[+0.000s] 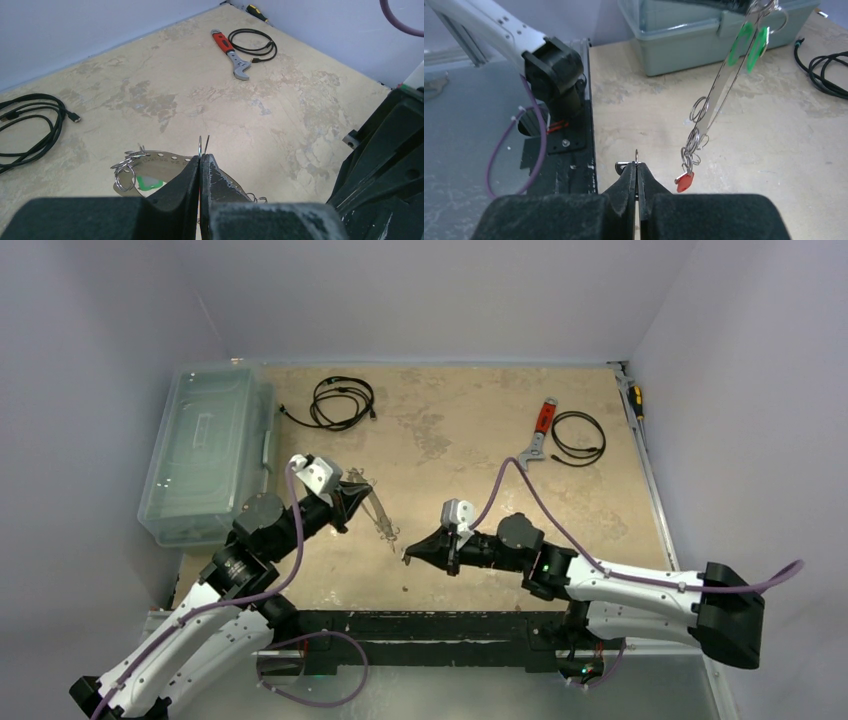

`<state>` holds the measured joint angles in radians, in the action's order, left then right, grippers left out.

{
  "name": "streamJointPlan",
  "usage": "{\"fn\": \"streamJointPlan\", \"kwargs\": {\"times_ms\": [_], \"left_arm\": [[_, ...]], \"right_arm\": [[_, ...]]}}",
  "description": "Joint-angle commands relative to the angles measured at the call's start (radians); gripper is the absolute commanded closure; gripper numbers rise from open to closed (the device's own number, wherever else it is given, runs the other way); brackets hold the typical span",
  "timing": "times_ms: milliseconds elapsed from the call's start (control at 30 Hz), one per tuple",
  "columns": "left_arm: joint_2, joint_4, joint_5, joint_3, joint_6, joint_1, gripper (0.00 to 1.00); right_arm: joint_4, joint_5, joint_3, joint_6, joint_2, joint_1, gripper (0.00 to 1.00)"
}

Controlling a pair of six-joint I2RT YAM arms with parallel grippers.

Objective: Put the keys on the keyring

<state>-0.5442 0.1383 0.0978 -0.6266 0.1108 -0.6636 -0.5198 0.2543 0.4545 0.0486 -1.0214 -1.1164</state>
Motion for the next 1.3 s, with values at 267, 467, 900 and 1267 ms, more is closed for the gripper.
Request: {"fn": "streamJointPlan", "kwargs": {"times_ms": [267,467,900,1267], "left_arm": [[0.017,-0.177,0.216,0.001,0.001,-0.001,1.0],[0.016,-0.239,0.333,0.029,0.023,-0.003,1.0],[-0.009,-0.307,0.449,0.051,0.072,-0.009,1.0],[-0.026,-0.33,0.47,0.059,0.095,-0.02,1.0]], "right_arm": [[0.251,0.112,0.236,0.068,0.141,0.129,1.0],[0.236,0.376,0.297,0.129,0.139,0.282,1.0],[0.247,0.569,0.416,0.176,0.009,0.326,1.0],[0.275,0.54,0.453,0.19,-0.018,0.326,1.0]]}}
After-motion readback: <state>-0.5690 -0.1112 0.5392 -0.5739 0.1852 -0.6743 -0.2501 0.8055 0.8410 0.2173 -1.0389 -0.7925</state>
